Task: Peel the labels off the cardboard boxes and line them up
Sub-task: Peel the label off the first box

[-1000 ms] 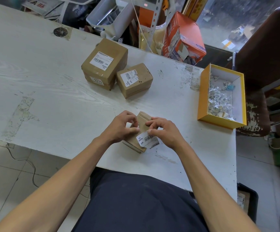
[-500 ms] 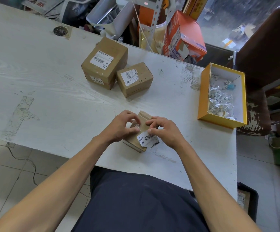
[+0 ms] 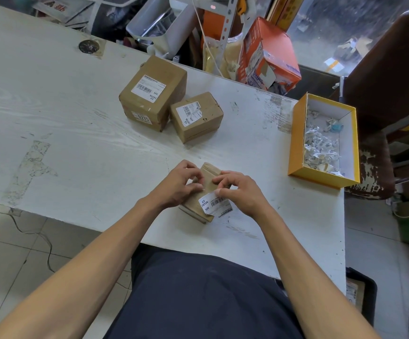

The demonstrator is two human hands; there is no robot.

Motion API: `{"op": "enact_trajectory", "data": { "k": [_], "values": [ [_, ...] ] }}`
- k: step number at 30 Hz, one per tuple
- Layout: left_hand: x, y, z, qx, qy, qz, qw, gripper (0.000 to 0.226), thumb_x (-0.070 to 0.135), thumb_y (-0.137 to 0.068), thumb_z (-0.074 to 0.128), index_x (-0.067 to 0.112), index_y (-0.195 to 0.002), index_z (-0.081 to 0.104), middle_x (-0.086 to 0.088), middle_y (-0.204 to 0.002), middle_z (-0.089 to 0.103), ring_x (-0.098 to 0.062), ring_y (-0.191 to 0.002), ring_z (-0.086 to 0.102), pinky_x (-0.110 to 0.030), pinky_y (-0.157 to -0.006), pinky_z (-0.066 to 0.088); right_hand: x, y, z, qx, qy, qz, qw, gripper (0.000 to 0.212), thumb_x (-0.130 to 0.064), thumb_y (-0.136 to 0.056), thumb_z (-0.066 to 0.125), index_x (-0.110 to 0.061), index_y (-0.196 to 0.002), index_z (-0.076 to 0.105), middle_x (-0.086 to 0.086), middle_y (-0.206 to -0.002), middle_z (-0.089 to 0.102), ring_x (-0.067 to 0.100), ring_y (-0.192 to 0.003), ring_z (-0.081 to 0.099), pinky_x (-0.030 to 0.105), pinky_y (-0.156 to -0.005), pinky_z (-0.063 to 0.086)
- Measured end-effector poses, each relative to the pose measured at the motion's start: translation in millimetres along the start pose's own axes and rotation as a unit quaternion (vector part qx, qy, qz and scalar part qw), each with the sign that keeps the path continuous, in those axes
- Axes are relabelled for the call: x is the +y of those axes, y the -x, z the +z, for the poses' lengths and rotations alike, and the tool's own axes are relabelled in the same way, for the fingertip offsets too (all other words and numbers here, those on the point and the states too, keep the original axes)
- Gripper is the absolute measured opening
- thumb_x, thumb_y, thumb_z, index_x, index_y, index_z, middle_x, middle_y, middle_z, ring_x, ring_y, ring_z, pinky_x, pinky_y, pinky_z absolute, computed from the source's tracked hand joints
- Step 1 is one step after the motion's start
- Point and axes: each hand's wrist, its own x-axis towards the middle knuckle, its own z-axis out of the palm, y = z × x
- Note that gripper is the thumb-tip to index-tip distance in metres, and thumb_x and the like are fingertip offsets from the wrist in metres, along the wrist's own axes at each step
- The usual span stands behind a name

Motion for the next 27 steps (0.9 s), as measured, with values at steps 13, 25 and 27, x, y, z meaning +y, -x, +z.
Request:
{"op": "enact_trajectory", "data": {
  "k": [13,25,27],
  "values": [
    [-0.8,-3.9,-7.1,-0.028,0.038,-0.032,0.998,0.018,0.014,-0.090,0.066,0.027,-0.080,0.062,0.003,-0.117,0.050,-0.014,-0.105,0.056,-0.023,-0.083,0.043,2.4,-1.0,-0.2,-0.001,0.001,-0.006,1.000,0.006,-0.008,-0.078,0.071,-0.010,-0.072,0.071,-0.017,-0.106,0.070,-0.005,-0.122,0.047,0.011,-0.087,0.034],
    [-2.7,1.4,-11.5,-0.007,0.252,-0.114,0.961,0.017,0.009,-0.097,0.056,0.014,-0.081,0.057,-0.013,-0.111,0.066,-0.017,-0.098,0.063,-0.048,-0.085,0.059,1.2,0.2,0.8,-0.001,0.000,0.006,1.000,0.005,-0.008,-0.079,0.069,-0.010,-0.075,0.071,-0.018,-0.104,0.070,-0.008,-0.120,0.046,0.012,-0.084,0.035],
    [-2.6,2.1,-11.5,0.002,0.267,-0.122,0.956,0.014,0.008,-0.097,0.056,0.012,-0.084,0.056,-0.011,-0.107,0.066,-0.019,-0.103,0.063,-0.051,-0.086,0.058,0.2,-0.6,0.8,0.001,0.001,0.007,1.000,0.006,-0.008,-0.079,0.069,-0.011,-0.074,0.071,-0.017,-0.104,0.070,-0.007,-0.120,0.047,0.012,-0.084,0.035]
  ]
}}
